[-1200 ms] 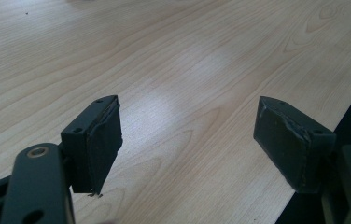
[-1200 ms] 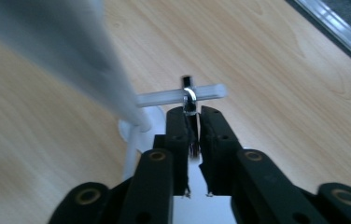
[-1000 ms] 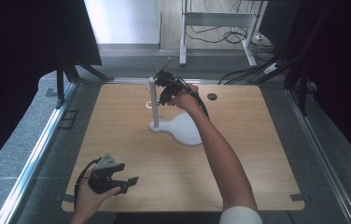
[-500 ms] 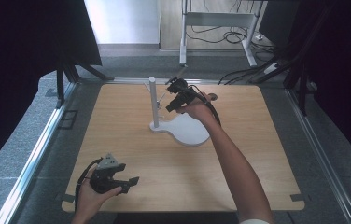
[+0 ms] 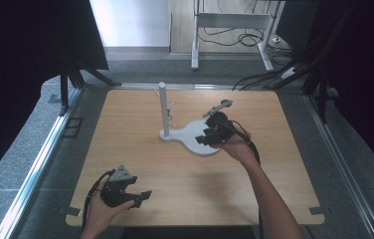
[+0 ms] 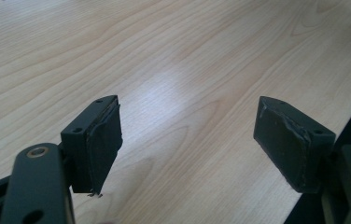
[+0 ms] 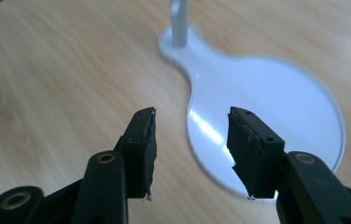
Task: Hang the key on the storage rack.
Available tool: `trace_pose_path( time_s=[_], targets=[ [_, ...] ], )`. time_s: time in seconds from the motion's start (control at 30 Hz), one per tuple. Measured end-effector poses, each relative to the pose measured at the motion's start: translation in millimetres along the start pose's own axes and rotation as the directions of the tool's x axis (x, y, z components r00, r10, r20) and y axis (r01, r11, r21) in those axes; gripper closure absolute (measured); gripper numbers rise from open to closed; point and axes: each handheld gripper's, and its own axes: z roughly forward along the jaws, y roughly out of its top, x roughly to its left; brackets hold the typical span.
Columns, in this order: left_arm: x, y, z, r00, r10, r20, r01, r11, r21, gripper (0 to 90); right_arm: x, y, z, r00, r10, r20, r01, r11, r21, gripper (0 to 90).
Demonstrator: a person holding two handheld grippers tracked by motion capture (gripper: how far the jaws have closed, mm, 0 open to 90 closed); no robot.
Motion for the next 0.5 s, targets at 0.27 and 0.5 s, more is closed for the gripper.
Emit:
trace_pose_path(
  time_s=[0.27,0.5],
  targets=[
    [5.3,-1.7,-3.3,0.9996,-0.021,-0.019,0.021,0.9998,-0.006,24.1,4.6,-63.4,-5.1,0.9996,0.026,0.004,-0.026,0.999,-0.031,51.0],
    [7.1,-2.3,-3.3,0.9993,-0.024,-0.029,0.024,0.9997,-0.002,24.1,9.2,-97.3,-1.9,0.9994,0.035,0.002,-0.035,0.998,-0.055,50.3]
  ],
)
